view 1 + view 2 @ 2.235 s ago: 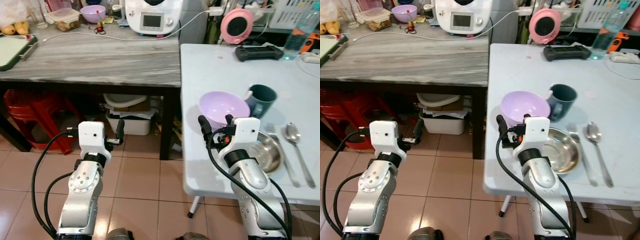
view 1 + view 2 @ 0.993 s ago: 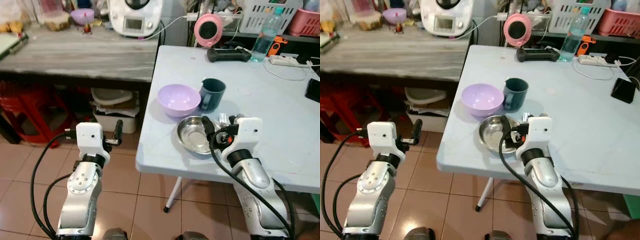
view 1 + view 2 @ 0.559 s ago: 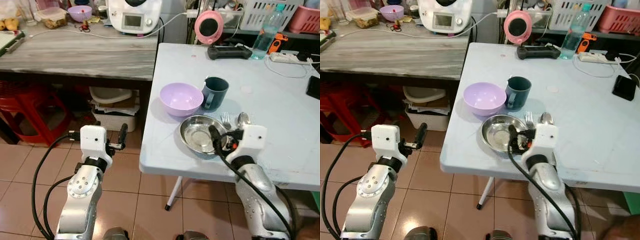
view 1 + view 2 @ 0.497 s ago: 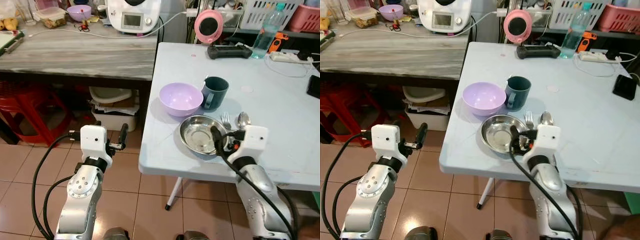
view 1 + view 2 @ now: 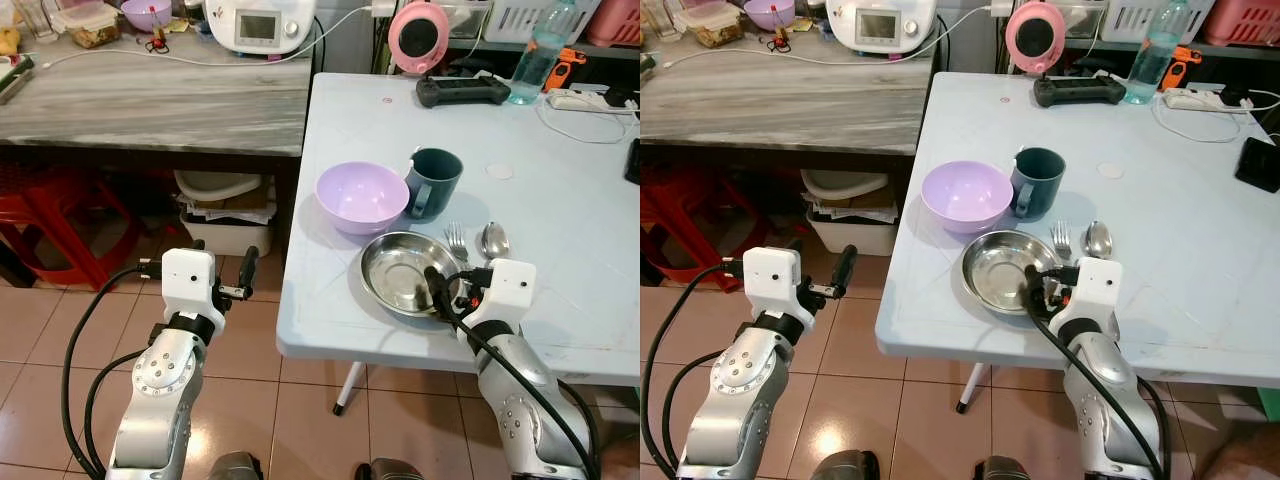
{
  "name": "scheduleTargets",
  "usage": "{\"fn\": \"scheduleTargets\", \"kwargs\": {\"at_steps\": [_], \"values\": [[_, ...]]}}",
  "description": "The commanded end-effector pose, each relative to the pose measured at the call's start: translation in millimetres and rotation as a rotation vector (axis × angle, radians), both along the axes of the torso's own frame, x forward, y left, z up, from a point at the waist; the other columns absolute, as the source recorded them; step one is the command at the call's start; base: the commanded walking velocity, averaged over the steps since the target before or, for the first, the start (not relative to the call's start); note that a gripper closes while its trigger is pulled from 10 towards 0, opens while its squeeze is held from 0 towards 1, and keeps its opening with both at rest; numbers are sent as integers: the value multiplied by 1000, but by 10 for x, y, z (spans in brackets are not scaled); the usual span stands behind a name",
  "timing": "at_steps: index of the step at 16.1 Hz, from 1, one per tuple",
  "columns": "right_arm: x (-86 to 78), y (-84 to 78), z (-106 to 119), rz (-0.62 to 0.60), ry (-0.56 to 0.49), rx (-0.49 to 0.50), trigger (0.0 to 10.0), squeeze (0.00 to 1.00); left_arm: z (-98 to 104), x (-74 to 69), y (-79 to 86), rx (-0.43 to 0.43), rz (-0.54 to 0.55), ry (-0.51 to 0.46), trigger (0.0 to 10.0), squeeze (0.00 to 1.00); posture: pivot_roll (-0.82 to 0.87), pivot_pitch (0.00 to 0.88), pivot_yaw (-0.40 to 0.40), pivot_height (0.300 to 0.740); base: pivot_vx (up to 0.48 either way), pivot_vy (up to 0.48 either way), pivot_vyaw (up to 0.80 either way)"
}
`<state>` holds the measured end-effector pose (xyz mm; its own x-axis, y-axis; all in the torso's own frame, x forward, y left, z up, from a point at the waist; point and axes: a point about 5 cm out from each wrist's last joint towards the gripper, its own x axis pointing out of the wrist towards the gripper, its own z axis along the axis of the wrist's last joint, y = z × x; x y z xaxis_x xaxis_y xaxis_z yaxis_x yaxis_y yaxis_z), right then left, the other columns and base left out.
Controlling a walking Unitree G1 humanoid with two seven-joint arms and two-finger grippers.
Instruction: Setting the table
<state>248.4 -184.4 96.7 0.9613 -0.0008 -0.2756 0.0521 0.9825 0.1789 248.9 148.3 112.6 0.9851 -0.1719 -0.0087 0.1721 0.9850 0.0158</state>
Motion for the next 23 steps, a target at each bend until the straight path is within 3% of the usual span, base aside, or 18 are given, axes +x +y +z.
{"fn": "scheduleTargets", "kwargs": {"at_steps": [1,12,14,15,16,17,18,19,23], "values": [[-7,-24,-24,-3,22,14,0,0,6,-23,12,7,-4,7,10000,0,-33,95,19,740,0,0,0],[-28,12,-29,37,98,121,0,0,8,-37,25,3,-12,16,10000,0,-35,103,19,740,0,0,0],[5,-6,15,35,104,141,1569,0,-1,-31,31,-5,-6,23,10000,0,-37,101,17,740,0,0,0],[20,7,44,52,100,150,4314,0,-1,-29,31,-6,-6,23,10000,0,-36,100,16,740,0,0,0],[17,13,45,60,111,150,10000,0,-2,-28,30,-7,-6,24,10000,0,-37,100,16,740,0,0,0],[1,18,29,62,131,148,10000,0,-5,-28,30,-7,-7,25,10000,0,-38,99,14,740,0,0,0],[-36,1,-30,56,166,127,7216,0,-11,-31,28,-7,-7,28,10000,0,-38,99,14,740,0,0,0],[-46,-8,-38,51,168,119,0,0,-11,-32,28,-8,-6,28,10000,0,-38,99,14,740,0,0,0],[-25,-17,-8,40,162,104,0,0,-9,-29,24,-11,-5,30,10000,0,-39,99,14,740,0,0,0]]}}
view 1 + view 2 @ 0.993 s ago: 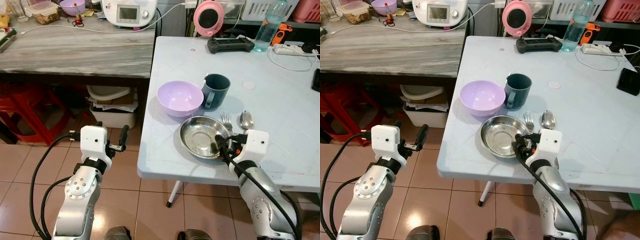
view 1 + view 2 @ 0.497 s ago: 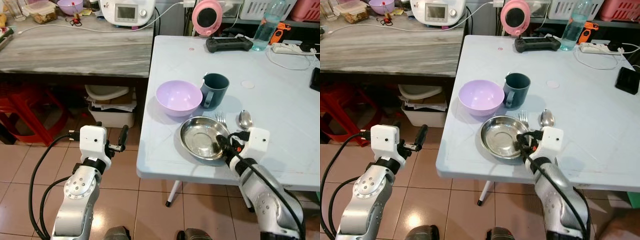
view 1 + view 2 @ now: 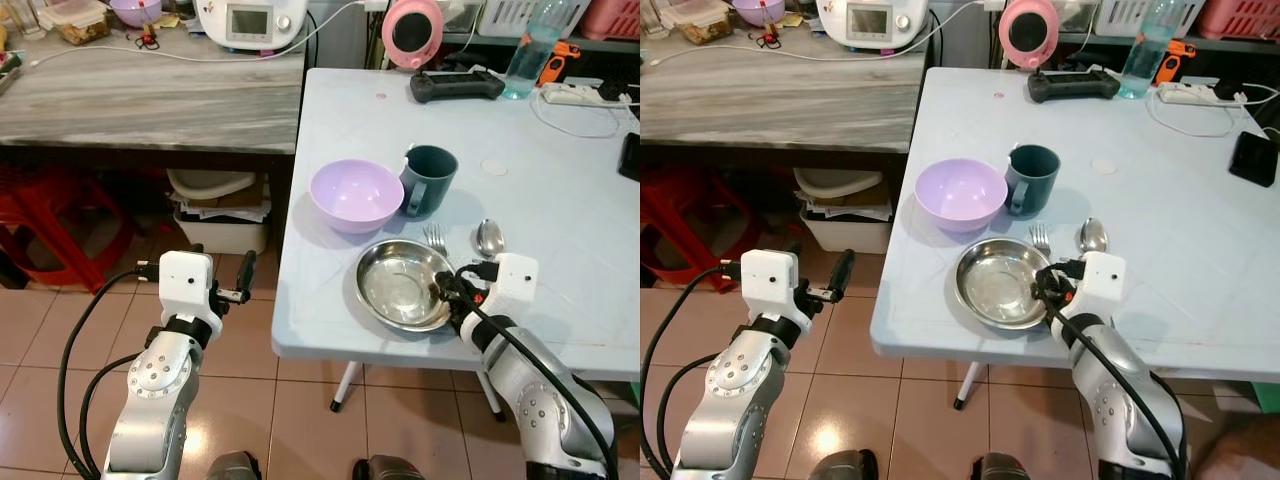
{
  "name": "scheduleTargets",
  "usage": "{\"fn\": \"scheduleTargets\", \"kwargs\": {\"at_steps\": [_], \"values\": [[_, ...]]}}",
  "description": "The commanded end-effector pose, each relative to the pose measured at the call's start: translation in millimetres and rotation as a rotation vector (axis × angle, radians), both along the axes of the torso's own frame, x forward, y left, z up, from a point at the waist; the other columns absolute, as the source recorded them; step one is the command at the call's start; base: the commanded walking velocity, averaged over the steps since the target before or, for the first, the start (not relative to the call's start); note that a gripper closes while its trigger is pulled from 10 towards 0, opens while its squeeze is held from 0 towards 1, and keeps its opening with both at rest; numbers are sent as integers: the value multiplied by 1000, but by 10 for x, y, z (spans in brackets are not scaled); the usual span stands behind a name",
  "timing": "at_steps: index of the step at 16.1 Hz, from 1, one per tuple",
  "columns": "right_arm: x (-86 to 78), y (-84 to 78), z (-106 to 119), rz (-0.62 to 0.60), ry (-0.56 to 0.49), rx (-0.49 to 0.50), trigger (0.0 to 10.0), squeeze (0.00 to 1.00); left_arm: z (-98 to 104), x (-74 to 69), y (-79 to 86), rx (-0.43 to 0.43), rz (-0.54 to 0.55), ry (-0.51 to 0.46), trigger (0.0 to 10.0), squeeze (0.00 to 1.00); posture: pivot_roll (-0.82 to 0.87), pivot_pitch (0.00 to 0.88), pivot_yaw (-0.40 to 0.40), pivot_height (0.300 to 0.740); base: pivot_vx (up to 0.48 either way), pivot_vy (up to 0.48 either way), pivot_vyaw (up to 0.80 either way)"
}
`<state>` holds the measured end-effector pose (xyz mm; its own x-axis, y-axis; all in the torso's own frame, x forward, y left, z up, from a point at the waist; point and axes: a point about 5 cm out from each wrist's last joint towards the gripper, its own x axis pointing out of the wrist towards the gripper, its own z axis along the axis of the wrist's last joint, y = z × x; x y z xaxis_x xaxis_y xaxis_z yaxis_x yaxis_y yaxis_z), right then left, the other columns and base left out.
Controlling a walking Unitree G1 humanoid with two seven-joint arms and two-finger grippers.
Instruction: Setting the table
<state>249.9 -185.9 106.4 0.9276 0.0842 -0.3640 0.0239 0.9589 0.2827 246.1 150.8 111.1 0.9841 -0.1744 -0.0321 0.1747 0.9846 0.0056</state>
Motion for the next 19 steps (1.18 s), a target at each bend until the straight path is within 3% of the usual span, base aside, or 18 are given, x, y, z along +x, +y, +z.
{"fn": "scheduleTargets", "kwargs": {"at_steps": [1,7,12,16,19], "values": [[-21,3,-58,-16,46,-2,0,0,12,-1,6,-3,3,1,10000,0,-38,101,14,740,0,0,0],[49,49,199,-49,-94,43,0,0,30,-53,-79,-84,-96,-6,10000,0,-40,104,7,740,0,0,0],[95,114,323,-24,-160,94,0,0,-3,7,17,-51,-24,2,10000,0,-44,97,2,740,0,0,0],[80,157,226,-14,-99,94,0,0,-28,29,34,-21,-1,7,10000,0,-44,88,-4,740,0,448,0],[29,204,54,11,3,77,0,0,-49,27,35,-1,13,7,10000,0,-44,79,-7,740,0,480,0]]}}
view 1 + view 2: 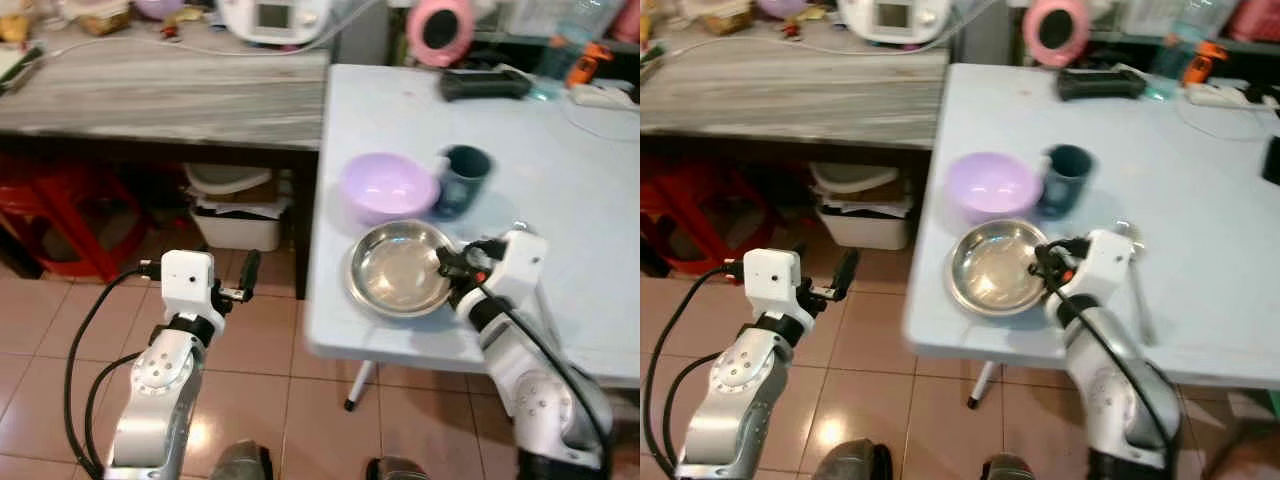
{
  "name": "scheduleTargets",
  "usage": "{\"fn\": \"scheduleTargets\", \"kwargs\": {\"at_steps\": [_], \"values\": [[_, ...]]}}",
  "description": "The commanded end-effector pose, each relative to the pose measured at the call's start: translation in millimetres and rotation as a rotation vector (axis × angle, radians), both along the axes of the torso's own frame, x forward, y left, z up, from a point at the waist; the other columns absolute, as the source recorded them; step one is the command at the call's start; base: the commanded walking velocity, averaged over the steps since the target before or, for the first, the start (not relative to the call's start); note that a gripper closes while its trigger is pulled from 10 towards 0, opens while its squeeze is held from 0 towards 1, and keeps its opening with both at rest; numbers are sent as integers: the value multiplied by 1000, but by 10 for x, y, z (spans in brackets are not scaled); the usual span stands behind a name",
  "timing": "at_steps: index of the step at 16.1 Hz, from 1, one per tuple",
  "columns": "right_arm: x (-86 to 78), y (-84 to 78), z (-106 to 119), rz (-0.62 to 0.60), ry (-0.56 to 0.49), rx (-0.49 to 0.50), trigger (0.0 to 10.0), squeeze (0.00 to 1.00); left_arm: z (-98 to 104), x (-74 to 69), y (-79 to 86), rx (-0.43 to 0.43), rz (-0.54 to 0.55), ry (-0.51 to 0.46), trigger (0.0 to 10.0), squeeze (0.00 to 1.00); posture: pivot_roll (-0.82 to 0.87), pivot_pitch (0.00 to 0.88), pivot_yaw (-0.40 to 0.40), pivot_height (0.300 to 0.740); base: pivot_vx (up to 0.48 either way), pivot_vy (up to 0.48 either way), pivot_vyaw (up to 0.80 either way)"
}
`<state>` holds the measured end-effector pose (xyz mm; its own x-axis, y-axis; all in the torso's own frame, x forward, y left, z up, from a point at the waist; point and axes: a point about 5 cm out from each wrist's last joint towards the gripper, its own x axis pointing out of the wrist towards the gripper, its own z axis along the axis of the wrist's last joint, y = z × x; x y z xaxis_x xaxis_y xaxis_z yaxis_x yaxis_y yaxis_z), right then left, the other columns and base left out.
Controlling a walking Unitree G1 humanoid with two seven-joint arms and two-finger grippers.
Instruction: Setting the table
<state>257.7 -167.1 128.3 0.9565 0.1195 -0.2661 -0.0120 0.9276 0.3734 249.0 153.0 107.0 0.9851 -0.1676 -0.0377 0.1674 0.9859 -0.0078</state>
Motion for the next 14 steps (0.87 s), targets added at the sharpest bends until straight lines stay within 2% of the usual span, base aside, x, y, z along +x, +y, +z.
{"fn": "scheduleTargets", "kwargs": {"at_steps": [1,4,7,11,14], "values": [[-56,18,-194,6,112,-26,0,0,-9,5,10,15,9,-3,10000,0,-45,76,-7,740,0,480,0],[-35,30,-185,6,103,-17,0,0,-12,24,-11,28,5,-12,10000,0,-49,69,-6,740,0,480,0],[0,59,-99,-1,40,65,0,0,-11,24,-37,37,-4,-22,10000,0,-51,66,-7,740,0,470,0],[89,22,144,-16,-124,-3,0,0,6,33,-50,52,-13,-45,10000,0,-51,63,-6,740,217,398,0],[156,-26,252,-44,-190,-37,0,0,19,49,-54,49,-5,-54,10000,0,-50,58,-3,740,356,320,0]]}}
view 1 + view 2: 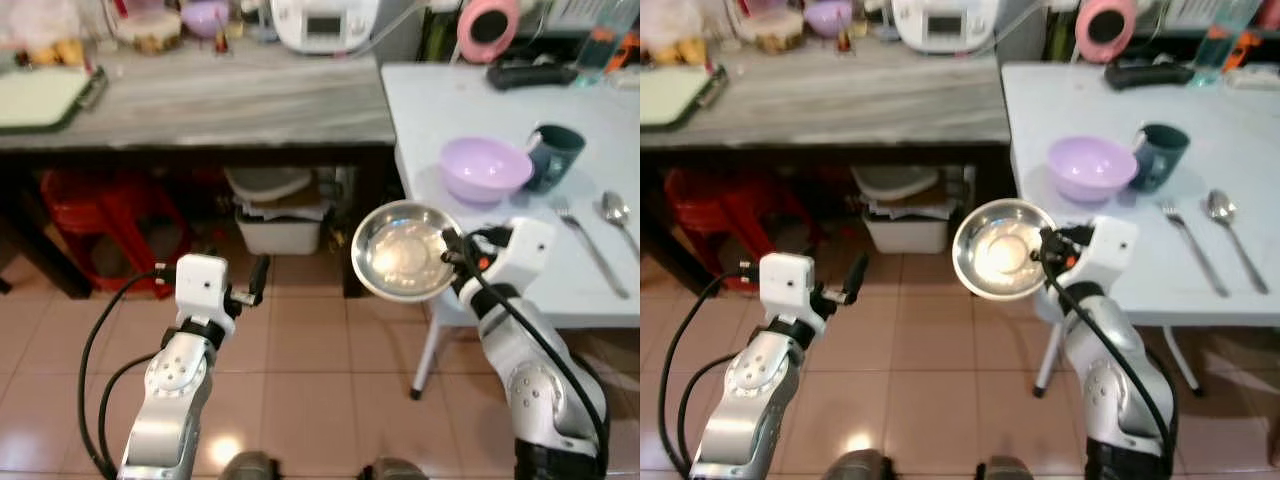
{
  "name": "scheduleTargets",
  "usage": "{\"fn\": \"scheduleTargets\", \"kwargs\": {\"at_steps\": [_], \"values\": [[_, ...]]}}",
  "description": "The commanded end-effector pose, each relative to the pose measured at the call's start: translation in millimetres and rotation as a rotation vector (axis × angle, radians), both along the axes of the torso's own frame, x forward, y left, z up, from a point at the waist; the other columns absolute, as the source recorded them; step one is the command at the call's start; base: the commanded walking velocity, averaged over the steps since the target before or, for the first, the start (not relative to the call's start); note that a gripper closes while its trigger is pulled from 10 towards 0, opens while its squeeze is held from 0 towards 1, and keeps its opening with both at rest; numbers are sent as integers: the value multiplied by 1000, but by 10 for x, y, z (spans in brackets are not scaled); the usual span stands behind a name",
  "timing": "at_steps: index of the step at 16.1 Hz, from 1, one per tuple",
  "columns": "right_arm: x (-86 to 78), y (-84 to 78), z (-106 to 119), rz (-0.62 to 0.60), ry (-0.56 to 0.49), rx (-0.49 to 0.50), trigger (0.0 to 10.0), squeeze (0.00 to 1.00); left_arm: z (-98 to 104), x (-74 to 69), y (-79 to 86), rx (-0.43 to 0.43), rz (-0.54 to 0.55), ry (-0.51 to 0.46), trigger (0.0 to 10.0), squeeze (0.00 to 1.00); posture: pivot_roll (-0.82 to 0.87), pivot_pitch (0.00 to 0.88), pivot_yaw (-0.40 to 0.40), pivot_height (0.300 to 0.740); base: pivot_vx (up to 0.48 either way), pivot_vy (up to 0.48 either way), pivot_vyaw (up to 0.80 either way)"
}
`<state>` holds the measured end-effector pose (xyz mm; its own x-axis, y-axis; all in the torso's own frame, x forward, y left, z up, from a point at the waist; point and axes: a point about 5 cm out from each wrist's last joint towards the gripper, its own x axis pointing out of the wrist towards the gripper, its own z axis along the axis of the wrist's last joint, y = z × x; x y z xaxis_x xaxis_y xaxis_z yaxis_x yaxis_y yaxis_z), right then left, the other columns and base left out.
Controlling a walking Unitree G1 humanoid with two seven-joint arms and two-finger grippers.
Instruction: Setting the table
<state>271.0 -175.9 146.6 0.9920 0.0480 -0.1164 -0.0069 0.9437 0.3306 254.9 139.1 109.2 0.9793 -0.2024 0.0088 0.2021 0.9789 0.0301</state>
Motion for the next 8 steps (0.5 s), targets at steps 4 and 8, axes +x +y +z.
{"fn": "scheduleTargets", "kwargs": {"at_steps": [4,8], "values": [[94,56,176,27,-100,-23,0,0,19,29,100,28,40,-17,10000,0,-48,53,-3,740,377,296,0],[88,65,176,30,-116,-33,0,0,34,54,85,46,41,-32,10000,0,-53,47,-2,740,409,149,0]]}}
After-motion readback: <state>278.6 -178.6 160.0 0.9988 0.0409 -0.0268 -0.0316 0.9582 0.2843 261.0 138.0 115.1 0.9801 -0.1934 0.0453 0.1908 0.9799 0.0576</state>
